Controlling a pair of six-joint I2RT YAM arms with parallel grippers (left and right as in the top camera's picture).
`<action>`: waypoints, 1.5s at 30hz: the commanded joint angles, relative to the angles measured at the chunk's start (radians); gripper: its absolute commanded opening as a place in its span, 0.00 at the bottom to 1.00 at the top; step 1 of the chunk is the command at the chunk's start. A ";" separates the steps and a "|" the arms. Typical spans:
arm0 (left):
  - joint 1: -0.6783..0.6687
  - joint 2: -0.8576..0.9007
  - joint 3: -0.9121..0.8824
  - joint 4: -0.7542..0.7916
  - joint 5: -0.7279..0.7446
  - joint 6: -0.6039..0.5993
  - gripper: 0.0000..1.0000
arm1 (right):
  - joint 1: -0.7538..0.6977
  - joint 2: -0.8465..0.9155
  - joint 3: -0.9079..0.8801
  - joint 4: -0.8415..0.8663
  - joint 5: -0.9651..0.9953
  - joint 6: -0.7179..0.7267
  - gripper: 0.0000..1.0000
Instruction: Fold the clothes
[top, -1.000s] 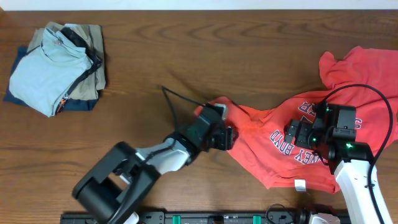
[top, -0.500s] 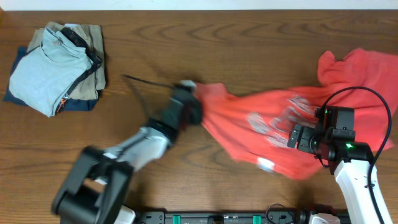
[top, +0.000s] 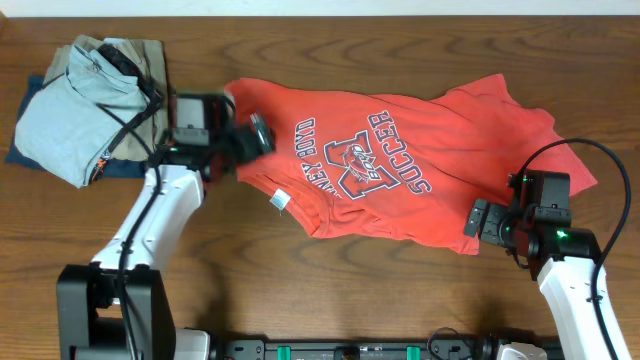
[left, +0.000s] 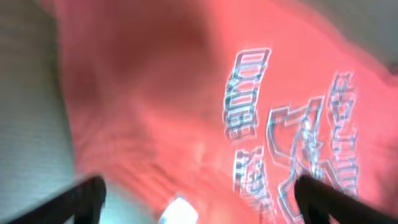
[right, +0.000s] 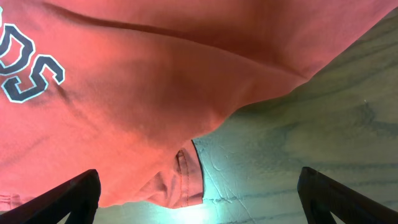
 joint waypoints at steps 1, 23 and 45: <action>-0.057 0.004 -0.028 -0.095 0.077 -0.006 0.98 | -0.014 -0.008 0.012 0.001 0.011 0.011 0.99; -0.416 0.174 -0.158 -0.019 -0.068 -0.108 0.06 | -0.014 -0.008 0.012 -0.009 0.011 0.011 0.99; 0.002 -0.042 -0.097 -0.359 -0.032 -0.074 0.75 | -0.014 0.043 0.012 0.014 0.026 0.011 0.99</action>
